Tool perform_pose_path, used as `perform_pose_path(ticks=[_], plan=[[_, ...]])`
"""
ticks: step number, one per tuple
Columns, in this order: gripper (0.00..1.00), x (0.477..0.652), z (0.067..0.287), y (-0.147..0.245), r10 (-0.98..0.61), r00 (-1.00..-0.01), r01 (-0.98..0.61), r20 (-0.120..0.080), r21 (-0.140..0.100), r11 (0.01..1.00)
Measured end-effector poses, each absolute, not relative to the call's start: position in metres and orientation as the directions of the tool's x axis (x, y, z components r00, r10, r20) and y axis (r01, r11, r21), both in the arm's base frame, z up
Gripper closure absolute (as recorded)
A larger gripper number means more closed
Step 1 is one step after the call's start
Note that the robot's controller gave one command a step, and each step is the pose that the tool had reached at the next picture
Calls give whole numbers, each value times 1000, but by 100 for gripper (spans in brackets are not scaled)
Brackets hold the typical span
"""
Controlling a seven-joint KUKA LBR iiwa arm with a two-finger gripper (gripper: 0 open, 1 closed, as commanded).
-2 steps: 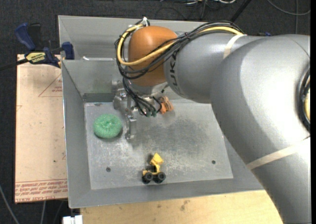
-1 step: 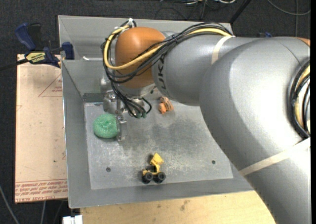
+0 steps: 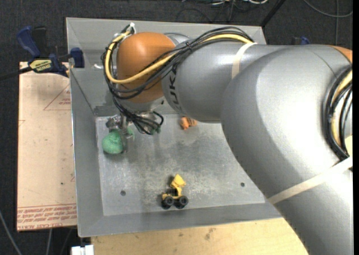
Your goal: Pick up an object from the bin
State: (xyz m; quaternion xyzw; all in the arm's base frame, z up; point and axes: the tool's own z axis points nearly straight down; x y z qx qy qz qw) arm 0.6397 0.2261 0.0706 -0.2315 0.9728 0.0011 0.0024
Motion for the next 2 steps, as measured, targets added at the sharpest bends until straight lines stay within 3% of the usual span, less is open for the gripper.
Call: perform_pose_path(ticks=[1, 2], plan=[[100, 640, 71, 226, -450, -893, -450, -5, 1, 893], [100, 616, 249, 242, -480, -877, -480, -9, 0, 878]])
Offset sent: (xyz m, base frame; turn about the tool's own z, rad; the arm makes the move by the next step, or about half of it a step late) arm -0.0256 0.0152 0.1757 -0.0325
